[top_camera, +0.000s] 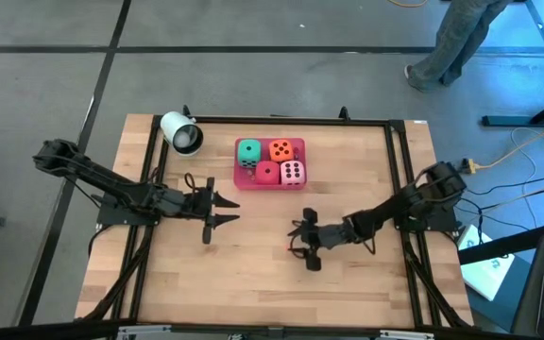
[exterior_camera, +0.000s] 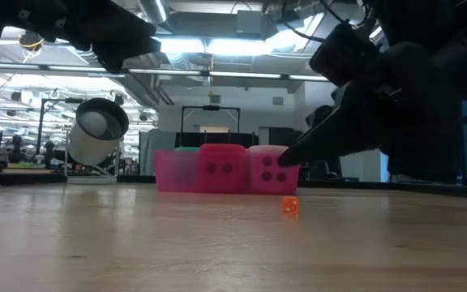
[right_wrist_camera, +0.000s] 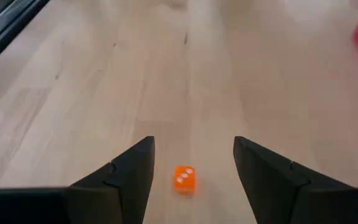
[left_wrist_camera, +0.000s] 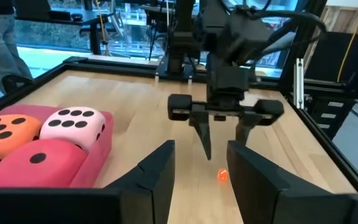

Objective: Pick & Place Dice
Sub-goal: Put the small orange dice into the pink bin

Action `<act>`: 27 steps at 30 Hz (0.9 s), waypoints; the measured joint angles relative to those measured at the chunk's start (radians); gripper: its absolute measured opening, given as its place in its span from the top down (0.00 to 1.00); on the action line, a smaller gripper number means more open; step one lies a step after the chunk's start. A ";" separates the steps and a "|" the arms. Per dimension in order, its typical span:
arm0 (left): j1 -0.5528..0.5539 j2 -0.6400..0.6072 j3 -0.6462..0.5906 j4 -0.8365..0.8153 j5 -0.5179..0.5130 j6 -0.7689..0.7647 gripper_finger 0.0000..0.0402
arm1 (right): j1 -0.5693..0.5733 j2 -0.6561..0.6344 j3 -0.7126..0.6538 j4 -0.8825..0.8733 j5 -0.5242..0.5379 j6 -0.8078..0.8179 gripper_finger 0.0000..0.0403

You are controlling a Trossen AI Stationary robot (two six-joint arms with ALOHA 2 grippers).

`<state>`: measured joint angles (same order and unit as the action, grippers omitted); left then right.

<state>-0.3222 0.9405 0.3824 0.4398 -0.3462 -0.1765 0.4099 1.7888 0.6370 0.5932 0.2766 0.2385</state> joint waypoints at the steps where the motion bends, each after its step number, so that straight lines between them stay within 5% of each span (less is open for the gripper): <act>1: 0.000 0.001 0.001 -0.003 0.000 -0.003 0.65 | 0.007 0.014 0.008 0.000 0.001 -0.002 0.46; 27: 0.000 0.068 0.001 0.006 0.000 -0.056 0.65 | 0.021 0.126 0.024 0.001 0.022 0.066 0.46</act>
<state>-0.3222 1.0088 0.3832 0.4458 -0.3462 -0.2326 0.4312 1.9152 0.6605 0.5943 0.2987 0.3047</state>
